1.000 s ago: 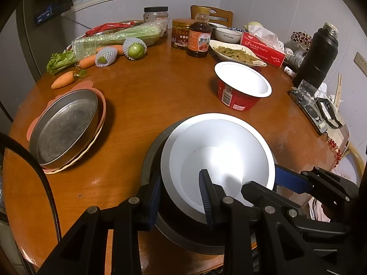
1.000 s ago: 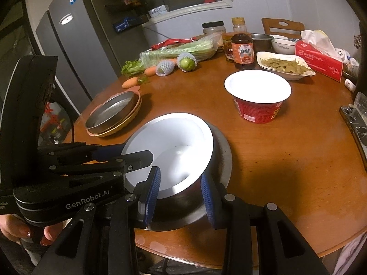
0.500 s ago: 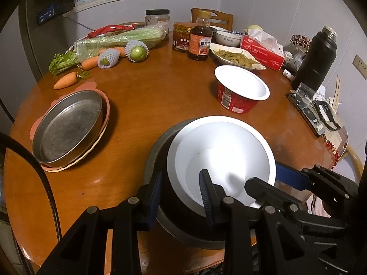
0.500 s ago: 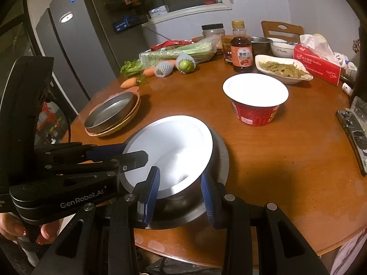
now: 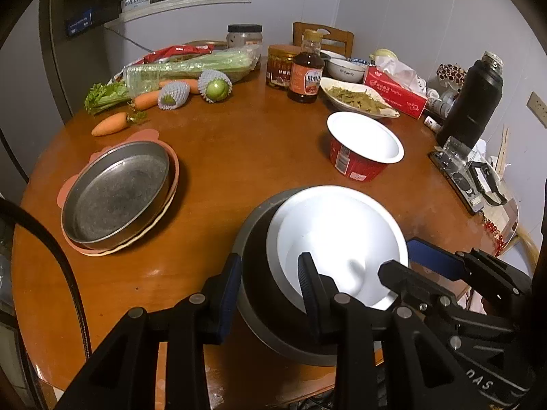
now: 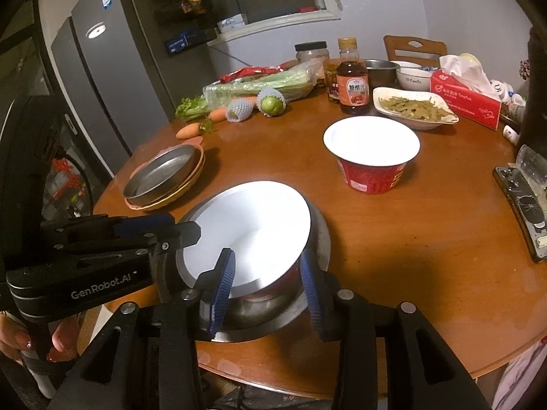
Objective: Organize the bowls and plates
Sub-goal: 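Lower the white plate into the steel bowl with both tools, then open both tools to release the plate and pull back, then move both tools to the second white plate on the table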
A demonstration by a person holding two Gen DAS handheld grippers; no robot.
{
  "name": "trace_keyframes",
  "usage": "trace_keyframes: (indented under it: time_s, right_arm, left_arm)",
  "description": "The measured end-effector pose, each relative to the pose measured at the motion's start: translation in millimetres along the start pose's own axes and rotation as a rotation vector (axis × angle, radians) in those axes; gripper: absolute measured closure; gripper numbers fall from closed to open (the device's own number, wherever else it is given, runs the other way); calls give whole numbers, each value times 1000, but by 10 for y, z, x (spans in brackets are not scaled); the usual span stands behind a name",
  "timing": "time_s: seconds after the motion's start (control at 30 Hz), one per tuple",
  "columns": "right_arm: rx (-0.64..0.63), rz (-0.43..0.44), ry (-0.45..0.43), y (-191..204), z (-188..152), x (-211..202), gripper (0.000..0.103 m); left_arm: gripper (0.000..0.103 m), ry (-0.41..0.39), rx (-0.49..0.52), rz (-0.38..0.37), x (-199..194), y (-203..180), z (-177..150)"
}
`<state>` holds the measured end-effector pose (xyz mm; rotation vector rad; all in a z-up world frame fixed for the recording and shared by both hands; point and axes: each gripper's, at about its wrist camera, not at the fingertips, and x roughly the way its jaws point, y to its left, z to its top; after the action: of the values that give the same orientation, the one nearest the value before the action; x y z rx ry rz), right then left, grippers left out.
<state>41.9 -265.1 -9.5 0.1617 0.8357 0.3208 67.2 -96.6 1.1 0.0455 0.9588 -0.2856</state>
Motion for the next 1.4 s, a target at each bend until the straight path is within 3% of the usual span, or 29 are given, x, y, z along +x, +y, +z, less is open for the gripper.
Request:
trace_keyframes:
  time_s: [0.47, 0.7, 0.83, 1.4]
  right_arm:
    - [11, -30, -53, -90, 47, -108, 61]
    - [-2, -64, -74, -74, 77, -99, 59]
    - [14, -77, -77, -108, 91, -69, 51]
    - [55, -115, -100, -292, 362, -12, 50]
  left_arm:
    - [56, -60, 3, -35, -106, -15, 45]
    - [53, -71, 1, -36, -98, 10, 71]
    - [52, -80, 9, -39, -95, 23, 86]
    - [52, -98, 35, -68, 49, -17, 445]
